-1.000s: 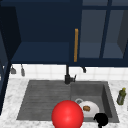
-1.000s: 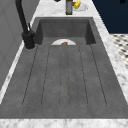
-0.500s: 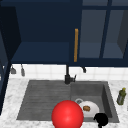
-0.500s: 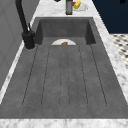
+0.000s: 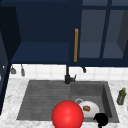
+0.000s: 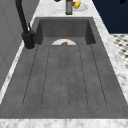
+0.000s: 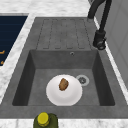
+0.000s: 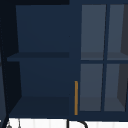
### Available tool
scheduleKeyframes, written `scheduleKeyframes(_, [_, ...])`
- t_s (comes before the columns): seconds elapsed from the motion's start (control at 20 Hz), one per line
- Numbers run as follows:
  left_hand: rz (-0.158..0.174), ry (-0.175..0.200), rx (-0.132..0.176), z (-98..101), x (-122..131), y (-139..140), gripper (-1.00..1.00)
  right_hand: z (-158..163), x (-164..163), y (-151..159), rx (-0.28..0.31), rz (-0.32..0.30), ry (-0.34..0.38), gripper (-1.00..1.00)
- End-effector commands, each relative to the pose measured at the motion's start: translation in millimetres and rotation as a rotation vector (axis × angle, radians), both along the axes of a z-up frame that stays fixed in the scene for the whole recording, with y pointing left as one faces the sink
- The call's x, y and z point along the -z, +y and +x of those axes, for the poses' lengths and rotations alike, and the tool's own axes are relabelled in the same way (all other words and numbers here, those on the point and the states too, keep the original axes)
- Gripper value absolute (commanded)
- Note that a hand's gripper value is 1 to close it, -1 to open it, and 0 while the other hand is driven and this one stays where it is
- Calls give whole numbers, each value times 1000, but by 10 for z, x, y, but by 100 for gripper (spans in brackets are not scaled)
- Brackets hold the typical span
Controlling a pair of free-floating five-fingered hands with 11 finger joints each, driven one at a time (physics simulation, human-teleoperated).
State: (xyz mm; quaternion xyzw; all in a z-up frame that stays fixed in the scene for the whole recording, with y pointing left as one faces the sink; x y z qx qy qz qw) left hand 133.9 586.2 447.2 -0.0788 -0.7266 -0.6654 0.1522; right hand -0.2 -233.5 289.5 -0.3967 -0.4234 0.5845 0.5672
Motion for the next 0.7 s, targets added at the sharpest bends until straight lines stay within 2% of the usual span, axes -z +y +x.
scheduleKeyframes(0.0, [31, 35, 27, -52, -264, -63, -100, 0, 0, 0, 0, 0, 0, 0])
scheduleKeyframes(0.3, [34, 30, 43, -146, -698, -199, -100, 0, 0, 0, 0, 0, 0, 0])
scheduleKeyframes(0.35, [23, 6, 30, -195, -610, -138, -100, 0, 0, 0, 0, 0, 0, 0])
scheduleKeyframes(0.4, [3, 14, 0, -97, -570, -137, -100, 0, 0, 0, 0, 0, 0, 0])
scheduleKeyframes(0.5, [1, 1, 1, -124, -590, -151, -100, 0, 0, 0, 0, 0, 0, 0])
scheduleKeyframes(0.55, [2, 1, 2, -220, -560, -99, -100, 0, 0, 0, 0, 0, 0, 0])
scheduleKeyframes(0.65, [26, -11, 32, -365, -594, -269, -100, 0, 0, 0, 0, 0, 0, 0])
